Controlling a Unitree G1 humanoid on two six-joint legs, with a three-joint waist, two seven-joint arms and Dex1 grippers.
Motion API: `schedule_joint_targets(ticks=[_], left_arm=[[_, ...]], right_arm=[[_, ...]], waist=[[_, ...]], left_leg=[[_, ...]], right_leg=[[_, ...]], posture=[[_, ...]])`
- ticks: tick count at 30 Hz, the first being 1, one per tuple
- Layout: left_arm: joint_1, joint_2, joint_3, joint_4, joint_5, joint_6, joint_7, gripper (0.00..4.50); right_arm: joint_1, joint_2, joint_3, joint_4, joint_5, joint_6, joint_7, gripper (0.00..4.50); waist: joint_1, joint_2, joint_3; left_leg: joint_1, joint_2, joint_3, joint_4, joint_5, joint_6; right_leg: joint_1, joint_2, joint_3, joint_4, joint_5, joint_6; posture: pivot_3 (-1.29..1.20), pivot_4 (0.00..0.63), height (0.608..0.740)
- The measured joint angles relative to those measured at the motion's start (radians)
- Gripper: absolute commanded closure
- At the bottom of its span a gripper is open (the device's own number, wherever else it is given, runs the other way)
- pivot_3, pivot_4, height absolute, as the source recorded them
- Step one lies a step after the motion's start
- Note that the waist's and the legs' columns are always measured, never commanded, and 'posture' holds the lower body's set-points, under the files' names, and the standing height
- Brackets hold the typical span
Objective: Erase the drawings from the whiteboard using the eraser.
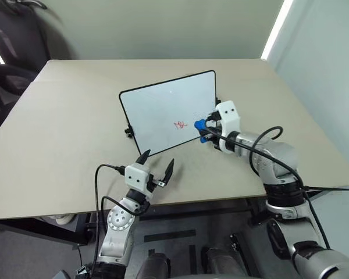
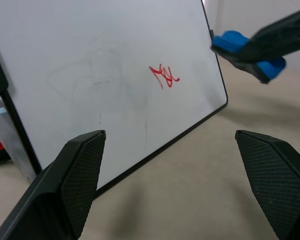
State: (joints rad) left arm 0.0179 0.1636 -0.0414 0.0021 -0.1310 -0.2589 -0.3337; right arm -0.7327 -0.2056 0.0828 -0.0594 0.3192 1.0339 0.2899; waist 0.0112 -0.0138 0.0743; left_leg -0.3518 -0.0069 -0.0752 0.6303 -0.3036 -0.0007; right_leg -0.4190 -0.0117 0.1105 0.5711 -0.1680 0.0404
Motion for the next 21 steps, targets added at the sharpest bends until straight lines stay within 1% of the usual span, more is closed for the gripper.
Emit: schedule_joint_targets(ticks=[14,16,18,21], left_arm=[[0.006,0.006,0.007,0.006,-0.003,0.001,-0.009,0.00],[0.009,0.006,0.007,0.004,-0.002,0.001,-0.008,0.00],[0.013,0.005,0.007,-0.002,0.000,0.001,-0.005,0.00],[0.020,0.002,0.006,-0.007,0.004,0.001,0.000,0.00]], right_arm=[[-0.077,0.077,0.062,0.208,-0.068,-0.165,0.020,3.79],[-0.081,0.079,0.076,0.226,-0.078,-0.179,0.027,3.79],[-0.088,0.084,0.091,0.260,-0.090,-0.192,0.036,3.79],[-0.106,0.091,0.108,0.339,-0.119,-0.211,0.040,3.79]], waist=[[0.000,0.000,0.000],[0.000,0.001,0.001],[0.000,0.001,0.001],[0.000,0.002,0.001]], left_leg=[[0.000,0.000,0.000,0.000,-0.005,0.000],[0.000,0.000,0.000,0.000,-0.006,-0.002],[0.001,0.000,0.000,0.000,-0.010,-0.009],[0.001,-0.001,0.000,0.000,-0.010,-0.008]], right_leg=[[-0.002,0.000,-0.002,0.000,0.001,-0.003],[-0.002,0.000,-0.003,0.000,0.002,-0.005],[-0.003,0.000,-0.003,-0.001,0.003,-0.007],[-0.003,0.000,-0.003,-0.001,0.005,-0.010]], posture=[[0.00,0.150,0.740],[0.00,0.150,0.740],[0.00,0.150,0.740],[0.00,0.150,0.740]])
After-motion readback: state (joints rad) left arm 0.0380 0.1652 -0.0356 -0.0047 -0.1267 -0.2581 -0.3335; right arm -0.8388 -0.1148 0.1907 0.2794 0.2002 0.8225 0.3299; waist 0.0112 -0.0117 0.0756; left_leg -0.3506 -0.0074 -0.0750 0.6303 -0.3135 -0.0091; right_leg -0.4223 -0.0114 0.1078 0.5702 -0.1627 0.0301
